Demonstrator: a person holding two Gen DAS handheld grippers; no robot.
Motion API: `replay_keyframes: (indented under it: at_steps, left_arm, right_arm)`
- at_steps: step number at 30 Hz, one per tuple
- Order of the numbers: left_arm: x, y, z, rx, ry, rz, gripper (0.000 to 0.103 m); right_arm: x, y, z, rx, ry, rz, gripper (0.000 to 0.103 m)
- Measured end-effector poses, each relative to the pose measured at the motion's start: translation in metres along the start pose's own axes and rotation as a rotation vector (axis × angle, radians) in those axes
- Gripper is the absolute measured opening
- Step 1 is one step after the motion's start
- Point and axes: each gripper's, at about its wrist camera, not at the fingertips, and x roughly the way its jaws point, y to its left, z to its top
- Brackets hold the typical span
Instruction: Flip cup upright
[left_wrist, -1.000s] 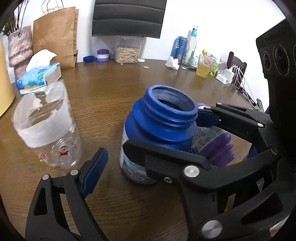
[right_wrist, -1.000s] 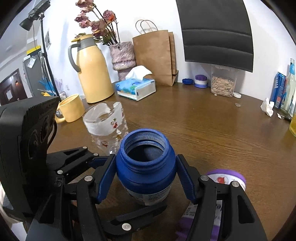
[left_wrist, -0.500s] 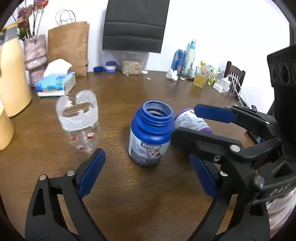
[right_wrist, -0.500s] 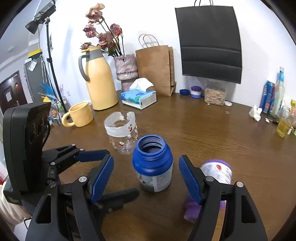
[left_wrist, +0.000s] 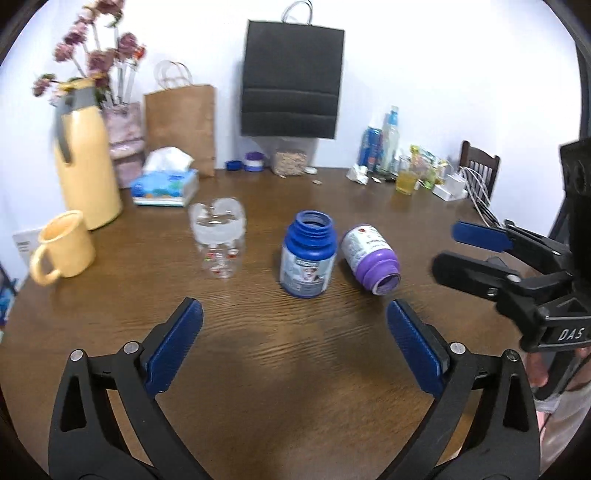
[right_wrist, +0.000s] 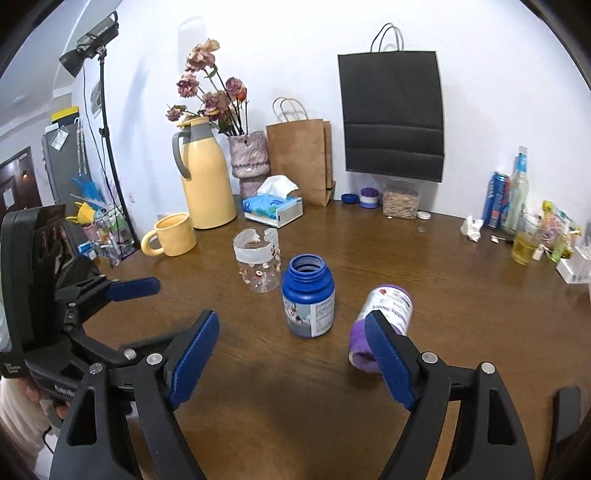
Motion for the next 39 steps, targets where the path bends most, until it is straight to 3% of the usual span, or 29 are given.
replay_keyframes:
  at_steps: [5, 14, 20, 28, 39]
  left_arm:
    - [-0.036, 0.002, -0.007, -0.038, -0.05, 0.079, 0.103]
    - [-0.103, -0.004, -0.044, -0.081, -0.096, 0.18, 0.103]
    - [-0.139, -0.011, -0.072, -0.101, -0.132, 0.26, 0.103]
    - [-0.149, -0.03, -0.108, -0.045, -0.069, 0.287, 0.103]
    - [-0.148, -0.018, -0.11, -0.114, -0.06, 0.295, 0.103]
  right_arm:
    - [-0.029, 0.011, -0.011, -0.003, 0.001, -0.055, 0.085]
    - [-0.079, 0.047, -0.048, -0.01, 0.005, -0.08, 0.085]
    - [-0.107, 0.058, -0.079, 0.056, 0.003, -0.073, 0.085]
    - [-0.118, 0.079, -0.123, 0.098, 0.022, -0.063, 0.085]
    - [-0.119, 0.08, -0.122, 0.098, 0.009, -0.071, 0.085]
